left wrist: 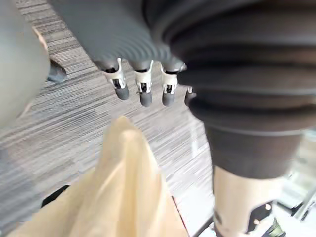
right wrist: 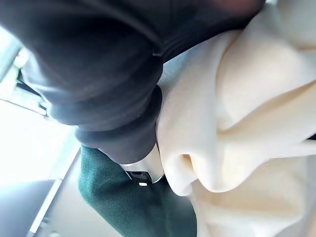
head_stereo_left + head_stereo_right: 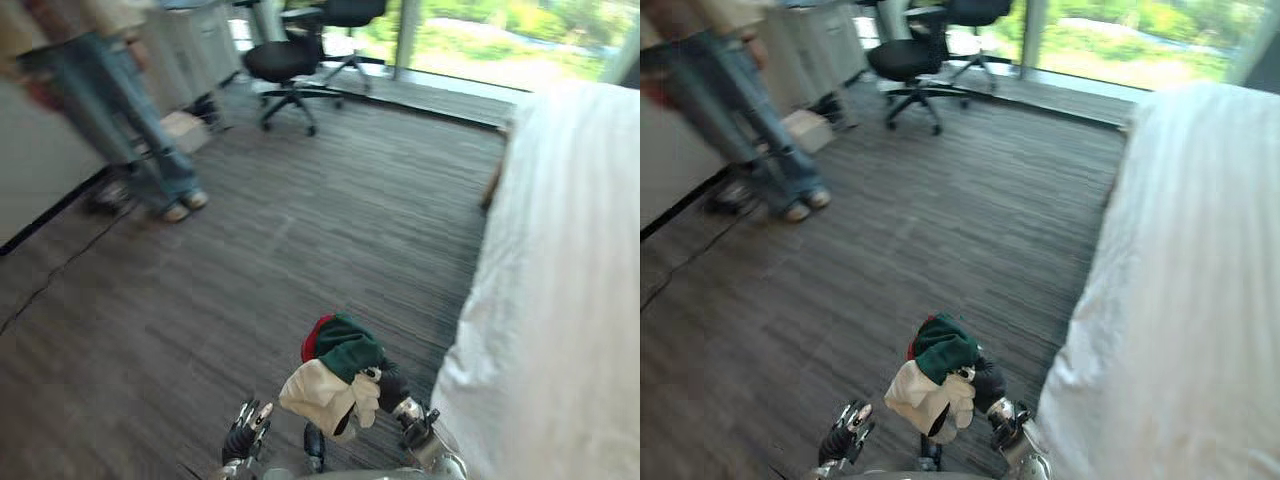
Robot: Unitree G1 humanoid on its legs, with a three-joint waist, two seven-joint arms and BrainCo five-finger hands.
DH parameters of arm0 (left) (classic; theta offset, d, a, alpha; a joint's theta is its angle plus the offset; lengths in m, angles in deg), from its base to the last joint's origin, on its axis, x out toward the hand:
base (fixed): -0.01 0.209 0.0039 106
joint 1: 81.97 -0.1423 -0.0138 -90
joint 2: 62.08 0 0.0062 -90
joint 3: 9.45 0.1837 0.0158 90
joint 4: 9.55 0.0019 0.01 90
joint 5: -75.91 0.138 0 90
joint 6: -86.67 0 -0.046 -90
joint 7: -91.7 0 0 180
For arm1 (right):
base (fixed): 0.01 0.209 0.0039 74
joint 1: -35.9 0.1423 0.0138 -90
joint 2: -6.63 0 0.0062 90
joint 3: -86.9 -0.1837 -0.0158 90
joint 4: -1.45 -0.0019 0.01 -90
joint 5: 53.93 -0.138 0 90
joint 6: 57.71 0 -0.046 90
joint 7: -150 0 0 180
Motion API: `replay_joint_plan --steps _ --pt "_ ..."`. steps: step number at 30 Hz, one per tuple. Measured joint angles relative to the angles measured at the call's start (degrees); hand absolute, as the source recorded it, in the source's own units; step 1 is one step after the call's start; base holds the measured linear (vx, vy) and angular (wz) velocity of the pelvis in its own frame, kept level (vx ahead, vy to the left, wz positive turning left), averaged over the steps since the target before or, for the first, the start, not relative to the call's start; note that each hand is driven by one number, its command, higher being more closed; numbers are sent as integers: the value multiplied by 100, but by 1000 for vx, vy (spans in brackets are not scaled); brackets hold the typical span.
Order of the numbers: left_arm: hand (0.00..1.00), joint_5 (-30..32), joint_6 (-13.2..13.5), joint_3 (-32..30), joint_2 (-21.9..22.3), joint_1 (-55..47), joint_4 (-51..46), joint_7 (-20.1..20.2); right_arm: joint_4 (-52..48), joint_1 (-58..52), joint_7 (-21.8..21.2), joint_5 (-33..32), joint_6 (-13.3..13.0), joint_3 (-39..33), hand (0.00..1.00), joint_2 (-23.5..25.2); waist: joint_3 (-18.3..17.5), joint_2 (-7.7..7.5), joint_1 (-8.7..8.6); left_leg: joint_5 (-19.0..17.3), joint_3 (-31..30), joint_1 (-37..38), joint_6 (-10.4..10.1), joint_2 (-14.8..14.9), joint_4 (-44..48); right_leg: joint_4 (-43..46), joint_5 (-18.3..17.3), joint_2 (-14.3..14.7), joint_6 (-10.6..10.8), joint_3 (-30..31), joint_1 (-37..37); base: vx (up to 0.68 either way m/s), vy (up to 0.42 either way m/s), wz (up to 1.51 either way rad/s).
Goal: Tidy the bed and pick cloth on bed and put in laundry
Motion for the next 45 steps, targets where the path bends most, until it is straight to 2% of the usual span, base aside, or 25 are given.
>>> replay_joint_plan --steps 1,2,3,5,6,7,8,9,10,11,13,16,17,18,19,21,23,24,26,27,28,30,31,37,45 --pt "0 -2 -56 42 65 32 5 0 -14 79 1 3 -63 8 100 -120 20 157 -61 -31 -30 -59 11 24 -65 238 -129 20 -43 73 -124 180 70 263" --pt "0 -40 -73 6 31 80 16 -1 -8 203 5 2 -80 21 100 -143 -42 6 -179 -86 376 -203 80 126 150 -875 -264 491 27 314 44 129 8 277" --pt "0 -35 -76 -75 -168 251 37 41 -198 248 13 -41 -186 39 100 -145 46 -214 -189 -391 1268 -447 5 202 924 -1935 62 707 220 -154 427 117 -18 248" --pt "0 90 -138 -47 -85 454 102 178 -95 372 234 -130 -309 -195 100 -259 260 124 -245 -635 2045 -419 48 446 1544 -1278 4 631 332 -858 654 148 104 251" --pt "0 145 -134 7 -73 359 42 282 -84 325 357 -171 -321 -222 100 -282 281 222 -293 -712 1790 -256 -24 313 1458 -625 -100 430 343 -1023 724 263 255 265" --pt "0 180 -118 119 -141 209 -14 371 -136 298 424 -180 -347 -152 100 -289 248 159 -222 -853 1234 -73 -288 56 1265 -161 -490 194 536 -939 828 201 221 188" --pt "0 180 -129 146 -205 184 7 373 -150 299 424 -187 -369 -124 100 -280 235 99 -173 -883 1049 -23 -320 -105 1210 50 -592 51 497 -827 777 195 252 188" --pt "0 185 -164 179 -270 177 28 379 -156 338 428 -246 -479 -101 100 -247 207 -84 -137 -965 633 26 -324 -438 1134 690 -675 -343 212 -638 573 126 146 204" --pt "0 195 -212 239 -276 175 32 396 -158 341 488 -296 -684 -102 100 -225 207 -103 -149 -1019 91 50 -262 -758 1062 1713 -861 -653 -549 -300 360 144 142 226" --pt "0 196 -210 362 -289 166 36 402 -158 346 521 -303 -801 -102 100 -222 211 -95 -167 -977 -200 113 -373 -944 922 2303 -982 -685 -767 315 41 124 80 213" --pt "0 180 -215 631 -323 110 35 413 -166 255 667 -307 -1002 -48 100 -223 248 -10 -223 -786 -1000 349 -553 -1265 558 2786 -1115 -229 -534 1541 -654 115 47 200" --pt "0 -85 -222 887 -434 79 -1 426 -388 2 912 -229 -1226 -56 100 -338 230 88 -318 -512 -2166 604 -801 -1547 -40 2486 -1178 178 -409 2131 -1511 204 14 206" --pt "0 -160 -224 879 -421 91 -7 430 -425 -66 937 -136 -1252 -82 100 -384 217 129 -352 -641 -2292 669 -850 -1532 -173 2250 -1172 325 -401 2293 -1673 224 -20 184" --pt "0 -219 -244 852 -434 115 -4 433 -438 -143 990 -8 -1251 -128 100 -401 237 96 -462 -998 -2082 659 -1132 -1383 -19 1809 -1150 467 -356 2553 -1812 326 -143 247" --pt "0 -331 -270 871 -496 217 -54 516 -633 -414 1059 171 -1281 -209 100 -384 237 186 -662 -835 -1959 429 -693 -1133 453 1360 -1066 640 -132 2848 -2010 336 -144 255" --pt "0 -471 -313 865 -483 272 -247 525 -626 -667 1161 307 -1269 -286 100 -368 193 90 -663 -634 -2795 548 -458 -1388 319 1218 -1019 874 -169 3705 -2371 334 -125 238" --pt "0 -499 -314 881 -477 254 -359 648 -600 -837 1159 440 -1283 -263 100 -477 212 160 -675 -626 -3599 767 -485 -1465 314 1305 -973 1162 -103 4260 -2733 325 -123 243" --pt "0 -500 -324 868 -488 174 -357 661 -435 -818 1140 523 -1282 -227 100 -484 223 150 -569 -675 -3908 1022 -576 -1499 308 1309 -815 1214 -41 4383 -2828 332 -139 211" --pt "0 -514 -307 847 -472 -56 -389 651 -153 -768 1181 657 -1282 -183 100 -402 164 181 -384 -748 -4267 1343 -706 -1535 341 1070 -429 1222 -138 4283 -2866 313 -155 164" --pt "0 -572 -299 841 -506 -203 -498 644 -139 -781 1286 724 -1291 -94 100 -380 23 83 -367 -800 -4328 1437 -799 -1579 353 819 -102 1129 -180 4065 -2844 417 -200 195" --pt "0 -601 -283 793 -515 -329 -653 643 -138 -795 1392 743 -1317 -21 100 -326 -74 -78 -355 -867 -4281 1511 -917 -1691 450 400 549 1002 -306 3824 -2701 378 -177 188" --pt "0 -600 -303 651 -154 -380 -741 616 -114 -792 1712 755 -1356 -77 100 -403 -71 191 -266 -1018 -3791 1142 -1340 -1529 1535 -47 623 811 -328 3349 -2125 324 -86 141" --pt "0 -377 -693 1036 -556 -127 -661 372 822 -728 2378 1134 -1655 -1133 100 -304 -50 66 -475 329 -1784 901 -1424 -473 -767 -1745 810 577 156 2338 -454 174 -14 50" --pt "0 -296 -696 1007 -551 -97 -556 370 1067 -626 2373 1163 -1675 -1143 100 -302 -54 60 -468 336 -1804 924 -1435 -478 -779 -1738 802 567 167 2274 -422 0 0 2" --pt "0 1652 -1129 226 -456 277 692 -175 3576 267 2397 1962 -1091 -1725 100 -181 -132 -63 -417 394 -1792 1356 -1520 -463 -1003 -1696 699 559 173 2233 -106 1 -1 1"
